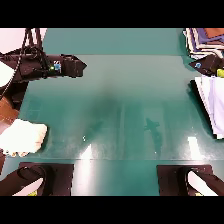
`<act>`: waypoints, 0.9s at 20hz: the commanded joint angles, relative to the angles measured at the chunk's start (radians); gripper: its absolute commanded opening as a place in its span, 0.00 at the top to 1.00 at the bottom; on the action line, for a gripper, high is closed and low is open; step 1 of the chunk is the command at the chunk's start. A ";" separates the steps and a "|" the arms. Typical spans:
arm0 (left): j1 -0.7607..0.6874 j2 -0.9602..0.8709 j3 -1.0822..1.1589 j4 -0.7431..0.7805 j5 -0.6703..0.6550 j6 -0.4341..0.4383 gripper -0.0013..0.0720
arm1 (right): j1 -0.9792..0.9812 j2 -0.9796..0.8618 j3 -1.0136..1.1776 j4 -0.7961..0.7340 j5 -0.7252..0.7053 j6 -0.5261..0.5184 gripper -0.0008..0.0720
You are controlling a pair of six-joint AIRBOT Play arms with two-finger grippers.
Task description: Fold the shirts.
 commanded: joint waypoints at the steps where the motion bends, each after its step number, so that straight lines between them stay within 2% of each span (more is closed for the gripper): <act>1: 0.000 0.000 0.000 0.000 0.000 0.000 0.95 | 0.002 0.001 0.000 0.000 -0.002 0.000 0.97; 11: 0.000 0.000 0.000 0.000 0.000 0.000 0.95 | 0.002 0.001 0.000 0.000 0.000 0.000 0.97; 14: 0.002 0.000 0.001 -0.006 0.053 0.003 0.95 | 0.002 0.001 -0.001 0.000 0.010 0.000 0.97; 16: 0.040 0.023 0.001 0.041 -0.010 -0.002 0.95 | 0.002 0.001 -0.001 0.000 0.008 0.000 0.97; 18: 0.126 0.080 0.000 0.152 -0.174 -0.010 0.95 | 0.002 0.001 -0.001 0.000 0.009 0.000 0.97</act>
